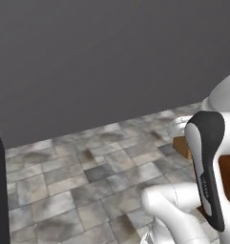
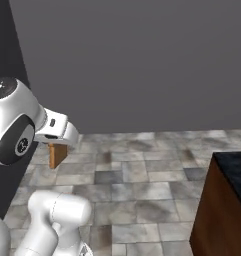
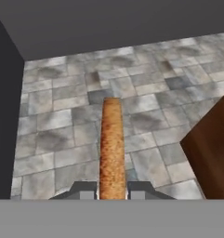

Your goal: Start the toaster. Once the lever pops up, take the bread to the plate on the dining counter.

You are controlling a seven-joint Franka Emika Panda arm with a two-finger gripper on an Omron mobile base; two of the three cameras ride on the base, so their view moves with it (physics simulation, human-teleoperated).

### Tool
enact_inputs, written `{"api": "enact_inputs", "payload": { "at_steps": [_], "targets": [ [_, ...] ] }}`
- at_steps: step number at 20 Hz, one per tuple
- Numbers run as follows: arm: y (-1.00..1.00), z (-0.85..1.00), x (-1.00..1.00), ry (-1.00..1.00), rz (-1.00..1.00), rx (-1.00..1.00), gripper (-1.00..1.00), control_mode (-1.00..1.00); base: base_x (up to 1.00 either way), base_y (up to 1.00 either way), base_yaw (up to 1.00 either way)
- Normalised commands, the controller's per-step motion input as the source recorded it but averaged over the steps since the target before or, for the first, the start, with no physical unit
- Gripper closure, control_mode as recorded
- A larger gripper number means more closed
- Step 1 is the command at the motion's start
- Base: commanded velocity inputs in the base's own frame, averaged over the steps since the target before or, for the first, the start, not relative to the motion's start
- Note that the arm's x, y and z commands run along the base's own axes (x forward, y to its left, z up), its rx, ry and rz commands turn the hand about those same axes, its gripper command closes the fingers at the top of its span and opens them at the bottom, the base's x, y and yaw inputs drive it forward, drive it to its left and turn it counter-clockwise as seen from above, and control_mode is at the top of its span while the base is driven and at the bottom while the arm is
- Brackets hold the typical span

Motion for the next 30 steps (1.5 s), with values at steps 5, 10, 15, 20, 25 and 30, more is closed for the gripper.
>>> {"api": "enact_inputs", "payload": {
  "at_steps": [5, 10, 15, 20, 25, 30],
  "targets": [
    [0.00, 0.00, 0.00, 0.00, 0.00, 0.00, 1.00, 1.00, 1.00, 0.46, -0.22],
    [0.00, 0.00, 0.00, 0.00, 0.00, 0.00, 1.00, 1.00, 0.99, 0.43, -0.40],
    [0.00, 0.00, 0.00, 0.00, 0.00, 0.00, 1.00, 1.00, 0.73, 0.62, -0.56],
    [0.00, 0.00, 0.00, 0.00, 0.00, 0.00, 1.00, 1.00, 0.63, 0.69, -0.61],
    [0.00, 0.00, 0.00, 0.00, 0.00, 0.00, 1.00, 1.00, 0.66, 0.76, -0.60],
    [0.00, 0.00, 0.00, 0.00, 0.00, 0.00, 1.00, 1.00, 0.69, 0.76, -0.59]
  ]
}}
